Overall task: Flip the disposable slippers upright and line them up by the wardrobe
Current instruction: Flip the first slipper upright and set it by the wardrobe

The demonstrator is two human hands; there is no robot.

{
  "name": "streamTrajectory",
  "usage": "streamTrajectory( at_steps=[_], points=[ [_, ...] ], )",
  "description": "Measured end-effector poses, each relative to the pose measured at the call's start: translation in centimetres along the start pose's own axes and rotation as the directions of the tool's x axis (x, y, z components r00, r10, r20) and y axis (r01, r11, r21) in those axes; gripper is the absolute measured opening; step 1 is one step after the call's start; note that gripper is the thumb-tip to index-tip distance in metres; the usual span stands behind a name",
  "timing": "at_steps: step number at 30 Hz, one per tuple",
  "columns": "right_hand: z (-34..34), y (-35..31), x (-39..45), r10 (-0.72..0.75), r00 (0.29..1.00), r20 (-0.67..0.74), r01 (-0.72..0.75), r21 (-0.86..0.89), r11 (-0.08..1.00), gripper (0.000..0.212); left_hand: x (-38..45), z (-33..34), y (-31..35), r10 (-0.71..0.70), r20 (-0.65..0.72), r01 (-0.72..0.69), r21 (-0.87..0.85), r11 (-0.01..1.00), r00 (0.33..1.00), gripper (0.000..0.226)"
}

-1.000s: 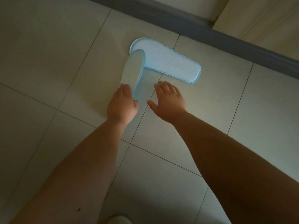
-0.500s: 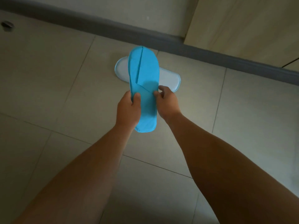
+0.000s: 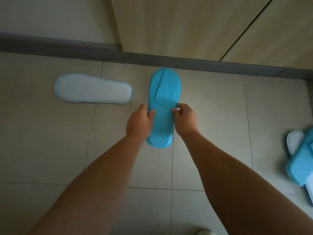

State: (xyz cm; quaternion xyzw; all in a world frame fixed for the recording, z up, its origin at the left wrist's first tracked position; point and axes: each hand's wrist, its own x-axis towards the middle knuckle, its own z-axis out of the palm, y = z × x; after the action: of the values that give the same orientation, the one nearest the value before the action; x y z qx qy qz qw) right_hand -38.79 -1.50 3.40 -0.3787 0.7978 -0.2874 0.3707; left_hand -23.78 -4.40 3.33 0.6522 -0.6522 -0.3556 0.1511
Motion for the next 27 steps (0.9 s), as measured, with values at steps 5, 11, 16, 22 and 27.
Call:
streamTrajectory(
  at_steps=[5,11,16,22,27],
  points=[
    [-2.2,2.4,1.9,0.018,0.999,-0.047,-0.021,-0.06,0.998,0.032,1.0,3.3,1.7,0.027,0.05,-0.032,0.093,0.995,0.998,0.032],
    [-2.7,3.2,4.0,0.018,0.999,-0.03,-0.022,-0.148,0.989,0.037,2.6,5.5,2.0,0.026,0.044,-0.035,0.216,0.976,0.999,0.034],
    [-1.9,3.1,4.7,0.01,1.0,-0.009,-0.012,-0.174,0.985,0.037,3.0,5.5,1.5,0.009,0.04,-0.02,0.269,0.963,0.999,0.035],
    [-0.1,2.0,5.2,-0.004,1.0,0.021,0.008,-0.173,0.985,0.037,3.5,4.2,0.2,-0.014,0.009,0.01,0.311,0.951,1.0,0.036],
    [1.6,0.9,5.9,-0.007,1.0,0.029,0.013,-0.215,0.977,0.033,4.5,3.0,-0.6,-0.038,0.003,0.035,0.36,0.932,0.999,0.037]
  ],
)
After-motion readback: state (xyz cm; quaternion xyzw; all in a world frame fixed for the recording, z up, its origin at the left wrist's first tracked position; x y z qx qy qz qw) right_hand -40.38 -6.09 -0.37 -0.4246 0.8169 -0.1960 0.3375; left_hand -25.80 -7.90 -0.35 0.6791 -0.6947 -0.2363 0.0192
